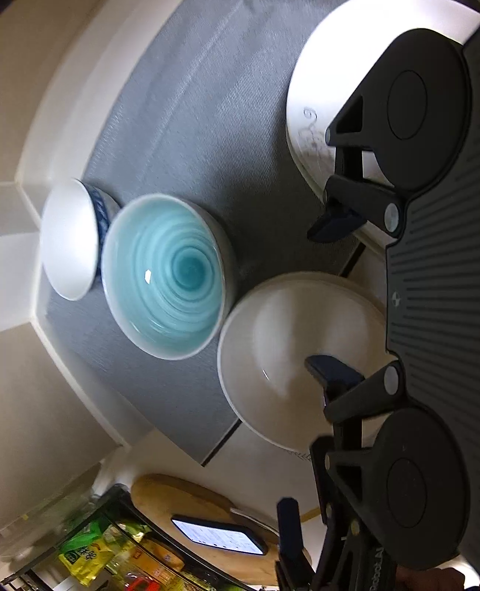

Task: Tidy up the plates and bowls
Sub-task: 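Move both grippers toward the bowls on the grey mat, then close both grippers on the rim of the teal-glazed bowl, then lift the teal bowl with both grippers toward the cream bowl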

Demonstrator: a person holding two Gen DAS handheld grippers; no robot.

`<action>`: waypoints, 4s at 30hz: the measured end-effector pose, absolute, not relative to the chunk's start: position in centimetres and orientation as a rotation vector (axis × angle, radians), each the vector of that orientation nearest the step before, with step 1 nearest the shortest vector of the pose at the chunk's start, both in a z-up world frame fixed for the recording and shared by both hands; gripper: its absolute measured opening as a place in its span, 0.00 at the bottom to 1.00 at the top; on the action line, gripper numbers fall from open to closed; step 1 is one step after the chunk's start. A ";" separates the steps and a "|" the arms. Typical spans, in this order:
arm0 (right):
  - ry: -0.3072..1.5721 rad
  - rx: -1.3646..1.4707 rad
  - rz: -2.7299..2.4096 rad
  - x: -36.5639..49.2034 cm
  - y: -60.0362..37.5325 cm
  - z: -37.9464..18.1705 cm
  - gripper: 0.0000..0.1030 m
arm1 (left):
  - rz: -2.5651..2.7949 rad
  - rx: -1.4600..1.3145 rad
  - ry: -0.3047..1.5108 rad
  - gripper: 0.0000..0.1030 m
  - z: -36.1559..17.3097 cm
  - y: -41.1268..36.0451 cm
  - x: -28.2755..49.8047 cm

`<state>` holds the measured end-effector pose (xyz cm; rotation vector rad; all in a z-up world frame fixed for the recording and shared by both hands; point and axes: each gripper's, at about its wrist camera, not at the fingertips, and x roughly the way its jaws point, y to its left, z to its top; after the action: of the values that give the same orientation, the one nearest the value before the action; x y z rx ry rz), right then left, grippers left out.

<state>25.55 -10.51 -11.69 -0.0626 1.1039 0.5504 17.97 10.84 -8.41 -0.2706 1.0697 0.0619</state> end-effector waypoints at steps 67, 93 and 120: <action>0.964 0.132 0.310 31.6 -12.3 -8.5 0.54 | -0.111 -0.248 1.089 1.00 -7.3 13.2 30.6; 1.055 0.150 0.279 35.3 -12.2 -12.1 0.44 | -0.095 -0.238 1.231 0.59 -12.0 10.6 36.7; 1.028 0.110 0.268 33.2 -10.5 -10.1 0.13 | -0.182 -0.312 1.206 0.14 -10.0 11.5 33.2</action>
<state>33.22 -10.45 -10.07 0.1098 1.0278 0.2676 33.17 11.49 -10.00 -0.3120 1.2062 -0.1822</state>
